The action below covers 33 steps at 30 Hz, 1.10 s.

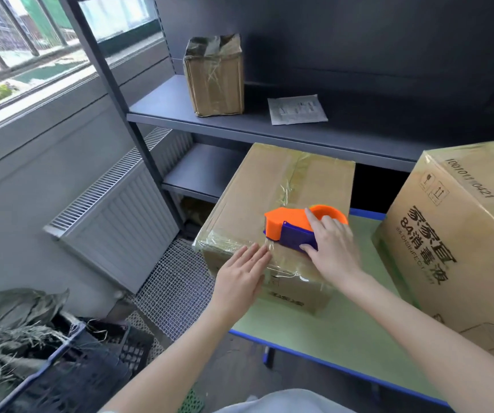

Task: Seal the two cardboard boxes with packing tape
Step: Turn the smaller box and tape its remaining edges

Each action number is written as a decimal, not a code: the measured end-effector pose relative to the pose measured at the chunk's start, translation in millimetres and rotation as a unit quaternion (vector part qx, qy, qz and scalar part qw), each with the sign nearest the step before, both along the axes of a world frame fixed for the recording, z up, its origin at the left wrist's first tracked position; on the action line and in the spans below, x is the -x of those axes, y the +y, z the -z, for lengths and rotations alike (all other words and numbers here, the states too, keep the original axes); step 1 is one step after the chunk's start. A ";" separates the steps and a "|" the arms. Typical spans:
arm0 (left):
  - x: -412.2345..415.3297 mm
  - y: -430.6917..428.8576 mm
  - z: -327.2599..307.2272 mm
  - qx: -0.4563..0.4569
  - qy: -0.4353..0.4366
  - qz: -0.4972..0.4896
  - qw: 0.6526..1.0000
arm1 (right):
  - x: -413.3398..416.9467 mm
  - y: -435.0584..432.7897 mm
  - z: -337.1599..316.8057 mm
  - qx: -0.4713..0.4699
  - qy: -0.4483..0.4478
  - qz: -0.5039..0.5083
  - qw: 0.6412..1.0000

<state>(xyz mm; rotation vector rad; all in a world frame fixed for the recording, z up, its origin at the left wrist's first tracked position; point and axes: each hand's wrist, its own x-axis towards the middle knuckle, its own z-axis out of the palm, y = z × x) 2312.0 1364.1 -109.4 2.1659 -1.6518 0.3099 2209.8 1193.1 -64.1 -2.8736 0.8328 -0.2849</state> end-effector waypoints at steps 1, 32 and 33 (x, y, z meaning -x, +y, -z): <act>0.1 -2.8 1.6 0.016 -0.011 0.000 1.000 | 1.4 -1.6 -0.7 -0.002 0.005 0.004 1.000; -13.3 33.3 -5.3 0.073 0.255 -0.258 0.929 | 5.0 11.8 21.2 -0.074 0.076 -0.307 0.946; -18.5 34.2 -6.1 0.052 0.277 -0.289 0.915 | 1.2 12.7 19.2 -0.075 0.068 -0.305 0.947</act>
